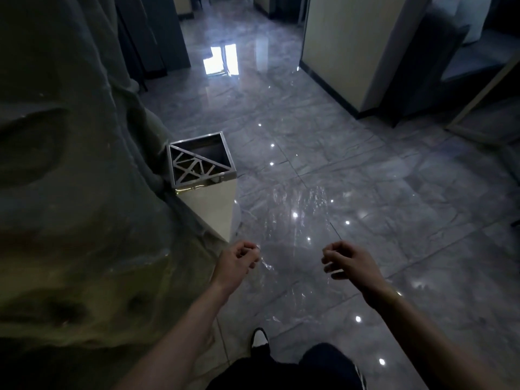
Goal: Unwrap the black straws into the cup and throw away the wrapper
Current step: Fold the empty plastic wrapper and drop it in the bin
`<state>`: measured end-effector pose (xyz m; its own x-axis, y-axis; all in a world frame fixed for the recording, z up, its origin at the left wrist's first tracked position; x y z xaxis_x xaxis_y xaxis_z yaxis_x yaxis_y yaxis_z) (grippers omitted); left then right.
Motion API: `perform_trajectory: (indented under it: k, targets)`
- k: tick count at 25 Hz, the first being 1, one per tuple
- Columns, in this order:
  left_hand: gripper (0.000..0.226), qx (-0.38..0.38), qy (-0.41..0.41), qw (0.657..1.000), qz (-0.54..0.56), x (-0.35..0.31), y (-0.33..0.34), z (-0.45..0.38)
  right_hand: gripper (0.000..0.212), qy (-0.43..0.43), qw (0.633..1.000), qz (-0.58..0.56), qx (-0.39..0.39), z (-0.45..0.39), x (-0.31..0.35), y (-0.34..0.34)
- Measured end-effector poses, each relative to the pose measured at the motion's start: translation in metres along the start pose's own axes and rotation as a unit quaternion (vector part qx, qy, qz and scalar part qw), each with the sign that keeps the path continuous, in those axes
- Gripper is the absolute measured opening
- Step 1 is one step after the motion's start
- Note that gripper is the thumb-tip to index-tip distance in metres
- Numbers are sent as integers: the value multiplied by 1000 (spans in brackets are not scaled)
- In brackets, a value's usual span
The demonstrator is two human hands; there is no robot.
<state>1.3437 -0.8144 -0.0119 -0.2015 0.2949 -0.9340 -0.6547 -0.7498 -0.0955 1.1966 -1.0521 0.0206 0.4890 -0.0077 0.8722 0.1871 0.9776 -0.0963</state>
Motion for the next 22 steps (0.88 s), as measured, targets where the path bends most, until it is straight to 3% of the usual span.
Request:
perform_trajectory:
  k: [10, 22]
  targets:
    - [13, 26, -7, 999, -38, -32, -15, -101, 9, 12, 1000, -2, -18, -84, 34, -35]
    - [8, -20, -31, 999, -25, -106, 36, -252, 9, 4, 999, 20, 24, -217, 96, -172]
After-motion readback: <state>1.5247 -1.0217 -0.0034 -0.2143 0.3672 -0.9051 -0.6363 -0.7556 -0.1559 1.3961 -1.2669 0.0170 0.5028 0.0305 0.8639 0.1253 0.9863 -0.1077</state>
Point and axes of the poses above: each hand's wrist, its own z-axis away from the middle knuckle, its own y-axis out of the palm, x = y × z, the point moved 9 cm from there along -z, towards the middle knuckle, and after that the axes turned 14 degrees about x, right-handed, at the moved point
